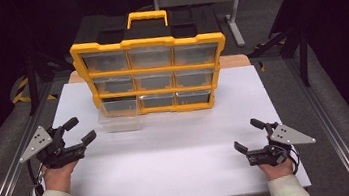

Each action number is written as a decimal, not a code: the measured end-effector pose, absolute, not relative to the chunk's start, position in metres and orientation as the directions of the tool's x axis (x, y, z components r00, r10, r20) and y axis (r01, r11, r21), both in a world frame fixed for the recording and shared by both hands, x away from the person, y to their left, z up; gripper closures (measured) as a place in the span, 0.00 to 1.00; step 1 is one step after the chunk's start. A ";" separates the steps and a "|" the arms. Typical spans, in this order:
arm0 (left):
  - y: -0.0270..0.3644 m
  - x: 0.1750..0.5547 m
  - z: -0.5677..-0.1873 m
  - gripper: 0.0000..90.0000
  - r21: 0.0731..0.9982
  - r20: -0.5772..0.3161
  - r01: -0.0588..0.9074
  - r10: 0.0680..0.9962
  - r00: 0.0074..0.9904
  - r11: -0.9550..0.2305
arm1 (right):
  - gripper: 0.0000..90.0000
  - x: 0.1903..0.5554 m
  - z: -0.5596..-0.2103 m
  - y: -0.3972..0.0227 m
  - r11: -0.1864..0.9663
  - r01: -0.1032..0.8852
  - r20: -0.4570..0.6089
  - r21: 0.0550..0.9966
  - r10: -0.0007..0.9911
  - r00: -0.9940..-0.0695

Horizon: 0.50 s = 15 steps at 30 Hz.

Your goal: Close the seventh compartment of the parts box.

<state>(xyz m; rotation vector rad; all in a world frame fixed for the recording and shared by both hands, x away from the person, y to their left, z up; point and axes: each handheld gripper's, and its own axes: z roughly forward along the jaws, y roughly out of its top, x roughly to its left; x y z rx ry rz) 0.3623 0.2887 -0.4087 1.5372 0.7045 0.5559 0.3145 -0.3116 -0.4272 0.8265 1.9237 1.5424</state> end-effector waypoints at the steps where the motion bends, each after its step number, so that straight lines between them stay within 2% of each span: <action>1: 0.289 0.362 -0.408 0.28 0.995 -0.066 0.100 0.708 0.703 -0.006 | 0.02 0.315 -0.427 -0.312 0.160 0.130 -0.032 0.978 0.741 -0.670; 3: 0.288 0.363 -0.406 0.43 0.995 -0.072 0.103 0.686 0.724 -0.004 | 0.02 0.314 -0.427 -0.311 0.160 0.131 -0.032 0.978 0.742 -0.670; 4: 0.287 0.364 -0.404 0.59 0.995 -0.061 0.097 0.672 0.738 -0.016 | 0.02 0.314 -0.427 -0.311 0.161 0.131 -0.032 0.978 0.742 -0.669; 7: 0.283 0.365 -0.402 0.81 0.995 -0.052 0.095 0.659 0.750 -0.030 | 0.02 0.315 -0.427 -0.311 0.161 0.133 -0.031 0.978 0.743 -0.669; 11: 0.273 0.369 -0.398 0.97 0.994 -0.044 0.096 0.632 0.773 -0.048 | 0.02 0.315 -0.427 -0.312 0.158 0.135 -0.027 0.978 0.743 -0.669; 15: 0.266 0.372 -0.393 0.99 0.994 -0.040 0.096 0.614 0.788 -0.059 | 0.03 0.315 -0.428 -0.312 0.157 0.136 -0.025 0.978 0.742 -0.670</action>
